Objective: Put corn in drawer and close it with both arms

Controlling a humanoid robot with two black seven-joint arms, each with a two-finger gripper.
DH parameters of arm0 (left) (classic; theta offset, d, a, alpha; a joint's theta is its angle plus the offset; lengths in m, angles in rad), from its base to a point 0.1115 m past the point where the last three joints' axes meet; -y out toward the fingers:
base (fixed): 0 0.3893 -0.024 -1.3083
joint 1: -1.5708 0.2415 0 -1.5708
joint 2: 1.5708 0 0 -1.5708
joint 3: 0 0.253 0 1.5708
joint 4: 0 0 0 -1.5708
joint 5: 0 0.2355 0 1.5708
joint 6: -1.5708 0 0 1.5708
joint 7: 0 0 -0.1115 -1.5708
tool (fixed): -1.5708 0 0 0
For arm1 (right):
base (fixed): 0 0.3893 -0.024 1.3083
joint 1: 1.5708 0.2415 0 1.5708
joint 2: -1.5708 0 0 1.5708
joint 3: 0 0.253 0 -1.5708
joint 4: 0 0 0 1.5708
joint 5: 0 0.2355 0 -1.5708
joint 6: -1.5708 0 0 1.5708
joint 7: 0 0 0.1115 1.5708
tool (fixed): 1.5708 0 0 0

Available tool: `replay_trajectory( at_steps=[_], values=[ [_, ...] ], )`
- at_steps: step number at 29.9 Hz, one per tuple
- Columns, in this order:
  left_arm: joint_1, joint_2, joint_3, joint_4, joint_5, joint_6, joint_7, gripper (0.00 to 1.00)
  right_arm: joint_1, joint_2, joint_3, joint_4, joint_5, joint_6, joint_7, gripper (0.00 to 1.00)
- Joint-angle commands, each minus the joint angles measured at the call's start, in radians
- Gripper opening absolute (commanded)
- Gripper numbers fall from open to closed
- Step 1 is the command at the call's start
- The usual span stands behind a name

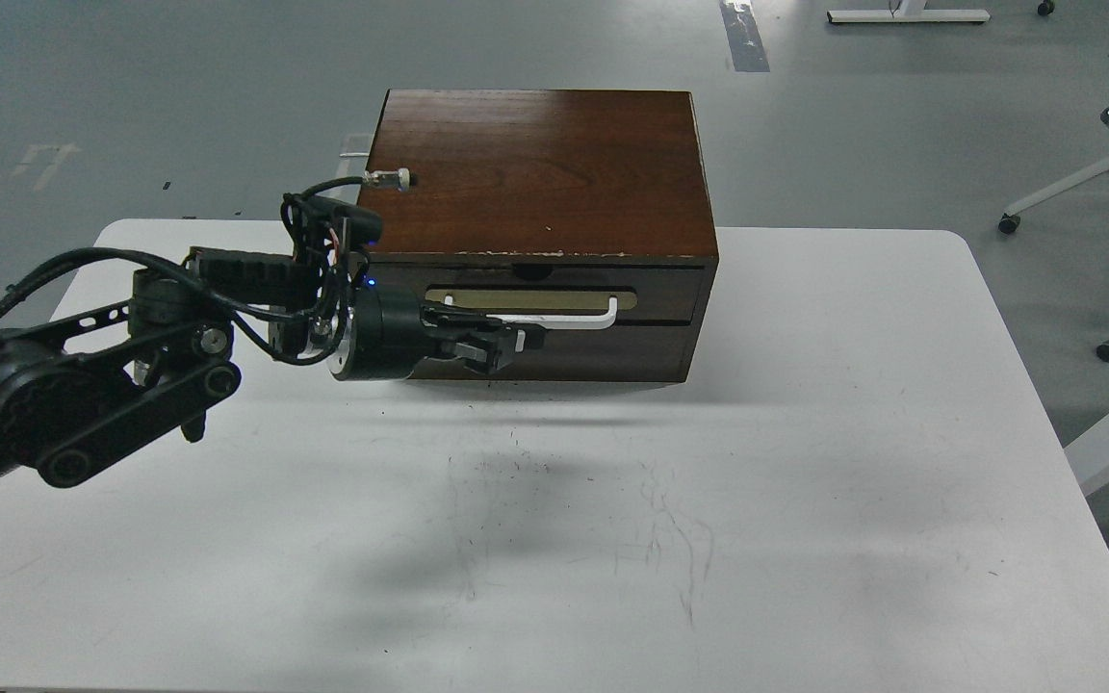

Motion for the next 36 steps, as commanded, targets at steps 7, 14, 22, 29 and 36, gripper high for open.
replay_trajectory(
  at_steps=[7,14,22,29,36],
  values=[
    [0.007,0.087,-0.135,0.137,-1.067,0.0,0.008,0.97,0.007,0.004,0.026,-0.002,0.0,0.0,0.006,1.0],
    [0.01,0.079,-0.164,0.428,-1.498,0.0,0.003,0.98,0.007,0.015,0.05,-0.008,0.004,0.0,0.009,1.0],
    [0.022,-0.02,-0.172,0.808,-1.674,0.0,0.003,0.97,-0.005,0.113,0.13,-0.118,0.017,0.0,0.068,1.0],
    [0.061,-0.06,-0.174,0.849,-1.682,0.0,0.005,0.98,-0.07,0.197,0.129,-0.172,0.138,0.0,0.057,1.0],
    [0.082,-0.088,-0.172,0.864,-1.682,0.0,0.005,0.98,-0.093,0.306,0.13,-0.183,0.181,0.0,0.064,1.0]
  ],
)
